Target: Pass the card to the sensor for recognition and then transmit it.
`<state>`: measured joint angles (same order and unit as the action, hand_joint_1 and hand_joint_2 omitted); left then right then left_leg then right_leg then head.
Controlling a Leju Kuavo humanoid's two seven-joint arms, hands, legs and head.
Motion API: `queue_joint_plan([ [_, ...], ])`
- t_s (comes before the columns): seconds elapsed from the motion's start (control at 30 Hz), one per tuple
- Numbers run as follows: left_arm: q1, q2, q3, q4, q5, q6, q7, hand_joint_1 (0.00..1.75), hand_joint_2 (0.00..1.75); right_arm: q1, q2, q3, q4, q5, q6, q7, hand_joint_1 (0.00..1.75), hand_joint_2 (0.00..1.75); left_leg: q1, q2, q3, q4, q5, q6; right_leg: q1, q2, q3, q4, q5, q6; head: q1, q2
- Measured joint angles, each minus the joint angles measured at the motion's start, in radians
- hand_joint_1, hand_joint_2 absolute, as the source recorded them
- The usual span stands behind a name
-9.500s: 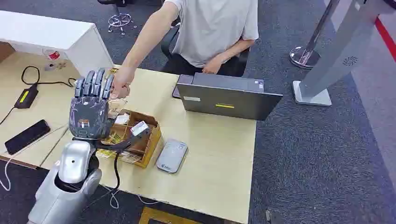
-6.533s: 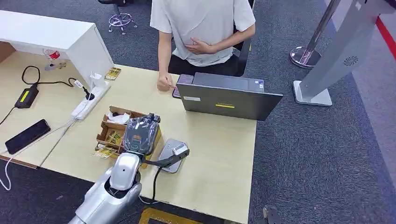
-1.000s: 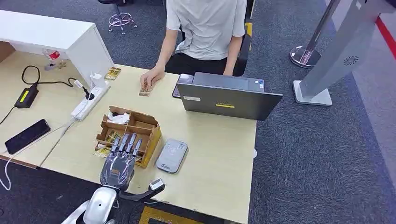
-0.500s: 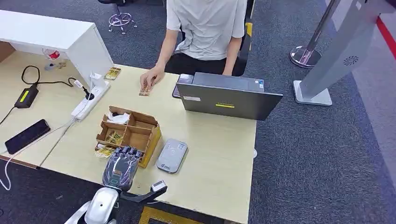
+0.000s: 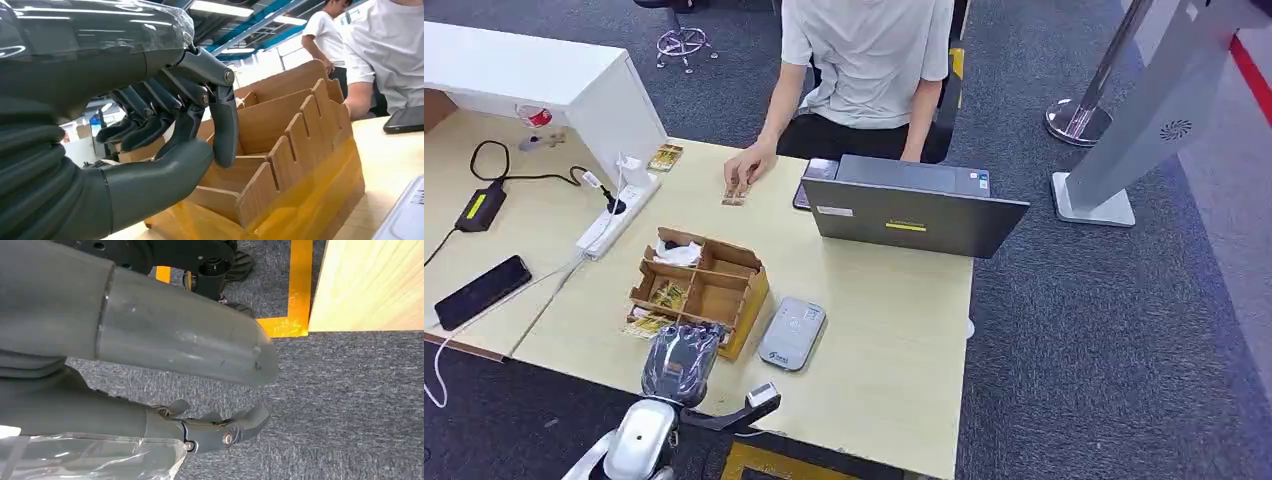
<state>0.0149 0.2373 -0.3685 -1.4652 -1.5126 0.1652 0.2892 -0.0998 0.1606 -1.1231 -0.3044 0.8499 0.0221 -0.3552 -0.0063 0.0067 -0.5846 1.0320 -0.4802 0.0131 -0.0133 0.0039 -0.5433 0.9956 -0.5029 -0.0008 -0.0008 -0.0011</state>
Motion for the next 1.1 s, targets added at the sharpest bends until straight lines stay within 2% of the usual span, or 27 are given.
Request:
queue_joint_plan([
  [0.33, 0.001, -0.005, 0.002, 0.0, 0.0, 0.003, 0.002, 1.75, 1.75, 0.0, 0.0, -0.001, 0.0, 0.001, 0.0, 0.001, 0.0, 0.0, 0.0, 0.0, 0.0, 0.0, 0.0, 0.0, 0.0, 0.0, 0.0, 0.0, 0.0, 0.0, 0.0, 0.0],
  [0.37, 0.001, -0.005, 0.002, -0.001, 0.0, 0.004, 0.002, 0.0, 1.75, 0.0, 0.0, -0.001, 0.0, 0.001, 0.0, 0.001, 0.0, 0.0, 0.0, 0.0, 0.0, 0.0, 0.0, 0.0, 0.0, 0.0, 0.0, 0.0, 0.0, 0.0, 0.0, 0.0],
  [0.67, 0.03, 0.006, 0.053, -0.055, 0.0, 0.048, 0.035, 0.0, 1.75, 0.001, -0.001, -0.005, 0.0, 0.002, 0.002, -0.002, 0.0, 0.0, 0.0, 0.0, 0.0, 0.0, 0.0, 0.0, 0.0, 0.0, 0.0, 0.0, 0.0, 0.0, 0.0, 0.0],
  [0.77, 0.064, 0.024, 0.107, -0.106, 0.0, 0.068, 0.028, 0.0, 1.75, 0.002, -0.001, -0.015, 0.0, 0.0, 0.0, -0.01, 0.0, 0.0, 0.0, 0.0, 0.0, 0.0, 0.0, 0.0, 0.0, 0.0, 0.0, 0.0, 0.0, 0.0, 0.0, 0.0],
  [0.97, 0.147, 0.046, 0.256, -0.202, 0.0, 0.097, -0.037, 0.0, 1.75, 0.002, -0.003, -0.027, 0.0, 0.0, 0.001, -0.014, 0.0, 0.0, 0.001, 0.0, 0.0, 0.0, 0.0, 0.0, 0.0, 0.0, 0.0, 0.0, 0.0, 0.0, 0.0, 0.0],
  [1.1, 0.184, 0.064, 0.342, -0.229, 0.0, 0.113, -0.063, 0.0, 1.75, 0.002, -0.006, -0.029, 0.0, 0.002, 0.006, -0.016, 0.0, 0.0, 0.001, 0.0, 0.0, 0.0, 0.0, 0.0, 0.0, 0.0, 0.0, 0.0, 0.0, 0.0, 0.0, 0.0],
])
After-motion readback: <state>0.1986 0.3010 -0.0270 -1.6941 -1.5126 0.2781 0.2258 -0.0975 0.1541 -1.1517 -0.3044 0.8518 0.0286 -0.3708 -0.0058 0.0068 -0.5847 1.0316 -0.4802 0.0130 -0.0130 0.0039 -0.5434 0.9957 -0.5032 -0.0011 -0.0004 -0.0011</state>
